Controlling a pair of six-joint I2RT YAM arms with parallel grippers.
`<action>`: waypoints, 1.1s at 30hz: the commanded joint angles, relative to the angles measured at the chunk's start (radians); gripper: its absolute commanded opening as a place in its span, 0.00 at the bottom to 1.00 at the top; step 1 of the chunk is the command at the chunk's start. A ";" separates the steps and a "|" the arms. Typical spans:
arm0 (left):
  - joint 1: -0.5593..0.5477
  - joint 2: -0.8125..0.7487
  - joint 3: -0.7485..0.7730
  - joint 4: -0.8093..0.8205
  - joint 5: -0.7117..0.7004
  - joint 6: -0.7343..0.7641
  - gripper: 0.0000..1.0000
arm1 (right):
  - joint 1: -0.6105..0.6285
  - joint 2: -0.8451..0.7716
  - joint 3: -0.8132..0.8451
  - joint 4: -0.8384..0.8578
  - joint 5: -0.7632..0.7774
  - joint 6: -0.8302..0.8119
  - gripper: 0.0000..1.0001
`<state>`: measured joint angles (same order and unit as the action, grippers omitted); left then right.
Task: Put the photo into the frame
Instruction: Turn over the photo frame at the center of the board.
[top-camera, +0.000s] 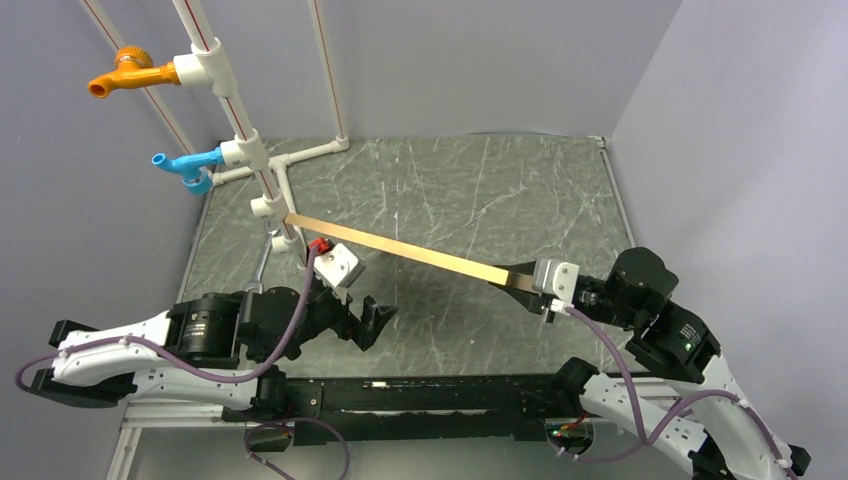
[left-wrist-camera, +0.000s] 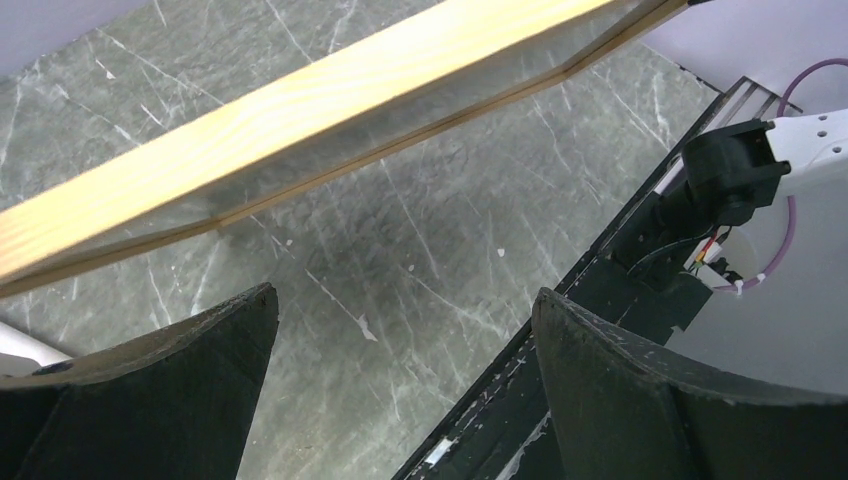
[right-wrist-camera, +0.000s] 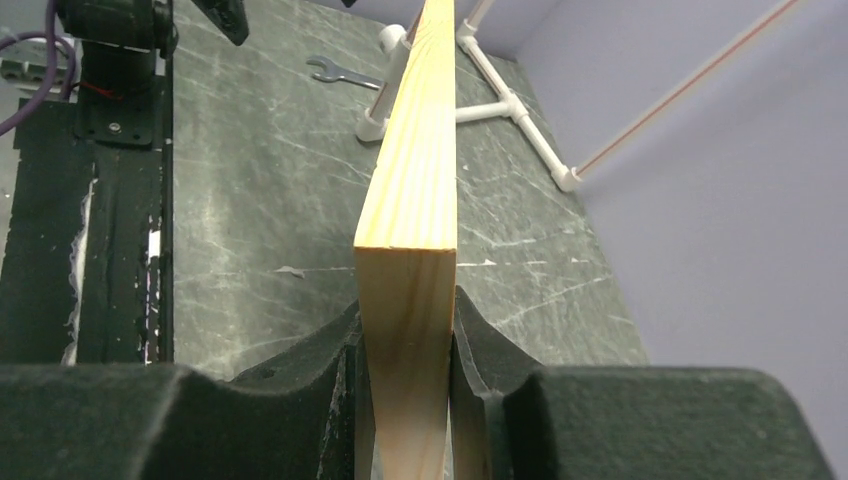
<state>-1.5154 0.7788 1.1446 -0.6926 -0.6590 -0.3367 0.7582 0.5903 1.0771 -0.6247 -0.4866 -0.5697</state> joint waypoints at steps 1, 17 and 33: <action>-0.003 -0.007 0.007 0.013 -0.027 -0.018 0.99 | 0.005 -0.027 0.002 0.098 0.115 0.076 0.00; -0.003 -0.011 -0.026 0.011 -0.037 -0.070 0.99 | 0.001 0.066 0.003 0.111 0.353 0.245 0.00; -0.002 0.011 0.000 -0.081 -0.060 -0.179 0.99 | -0.315 0.267 0.043 0.168 -0.073 0.480 0.00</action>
<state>-1.5154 0.7795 1.1042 -0.7250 -0.6830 -0.4492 0.5446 0.8173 1.1004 -0.5308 -0.3492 -0.2031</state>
